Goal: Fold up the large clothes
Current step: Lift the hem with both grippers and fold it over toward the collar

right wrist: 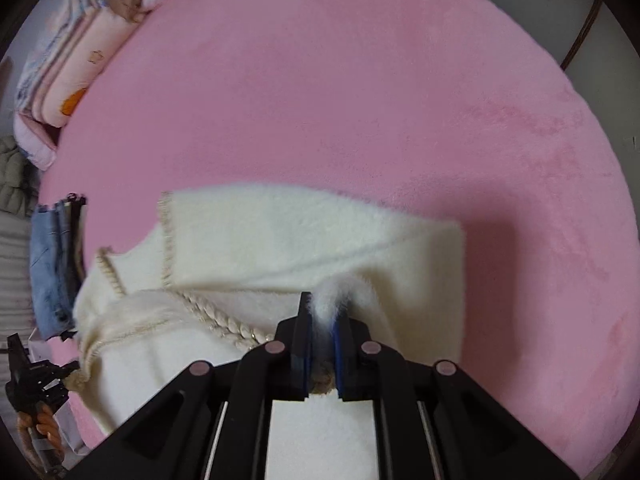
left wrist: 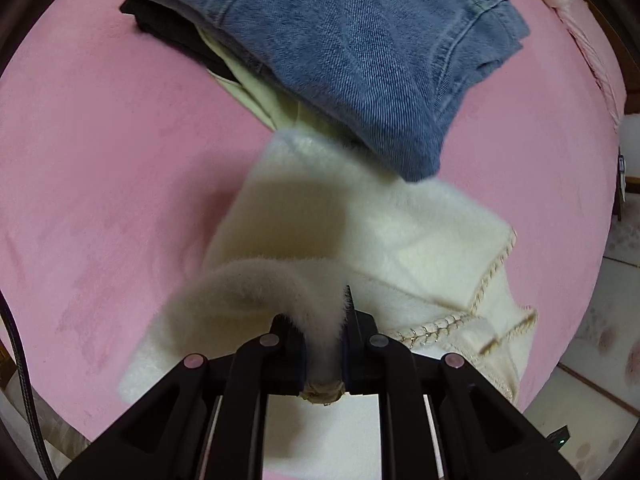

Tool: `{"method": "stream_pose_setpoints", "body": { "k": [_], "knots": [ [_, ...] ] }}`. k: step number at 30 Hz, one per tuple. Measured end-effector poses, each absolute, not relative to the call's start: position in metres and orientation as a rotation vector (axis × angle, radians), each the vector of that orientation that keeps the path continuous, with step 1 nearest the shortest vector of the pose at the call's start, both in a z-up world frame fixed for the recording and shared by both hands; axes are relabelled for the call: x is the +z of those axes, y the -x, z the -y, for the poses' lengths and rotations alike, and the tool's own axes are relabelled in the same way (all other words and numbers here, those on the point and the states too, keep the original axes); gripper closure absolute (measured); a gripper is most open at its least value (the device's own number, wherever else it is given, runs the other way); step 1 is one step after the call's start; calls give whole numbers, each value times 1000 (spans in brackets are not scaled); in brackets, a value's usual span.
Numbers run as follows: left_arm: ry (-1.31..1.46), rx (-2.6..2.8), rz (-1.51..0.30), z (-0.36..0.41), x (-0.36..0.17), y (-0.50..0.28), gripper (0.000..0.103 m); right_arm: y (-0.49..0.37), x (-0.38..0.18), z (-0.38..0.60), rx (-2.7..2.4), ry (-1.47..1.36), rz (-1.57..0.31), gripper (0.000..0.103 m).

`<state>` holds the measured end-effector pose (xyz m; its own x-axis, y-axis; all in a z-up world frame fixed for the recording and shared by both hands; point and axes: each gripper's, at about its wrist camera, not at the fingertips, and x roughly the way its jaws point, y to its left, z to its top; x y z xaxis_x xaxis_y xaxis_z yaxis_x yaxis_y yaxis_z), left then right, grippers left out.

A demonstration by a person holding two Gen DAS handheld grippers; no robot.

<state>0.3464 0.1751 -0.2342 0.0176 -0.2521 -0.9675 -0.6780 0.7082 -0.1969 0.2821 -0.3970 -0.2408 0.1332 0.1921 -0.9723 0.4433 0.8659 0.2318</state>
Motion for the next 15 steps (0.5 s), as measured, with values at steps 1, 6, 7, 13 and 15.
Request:
{"method": "stream_pose_setpoints", "body": {
  "k": [1, 6, 7, 13, 15],
  "knots": [
    [802, 398, -1562, -176, -238, -349, 93, -284, -247, 402, -197, -567, -1447, 96],
    [878, 408, -1589, -182, -259, -354, 90, -286, -262, 419, -204, -696, -1461, 96],
    [878, 394, -1589, -182, -260, -356, 88, -288, -263, 420, -207, -707, -1472, 96],
    [819, 267, -1507, -171, -239, -361, 56, -290, -253, 426, -218, -784, -1463, 91],
    [800, 246, -1412, -171, -220, -362, 46, -287, -248, 429, -216, -846, -1423, 86]
  ]
}}
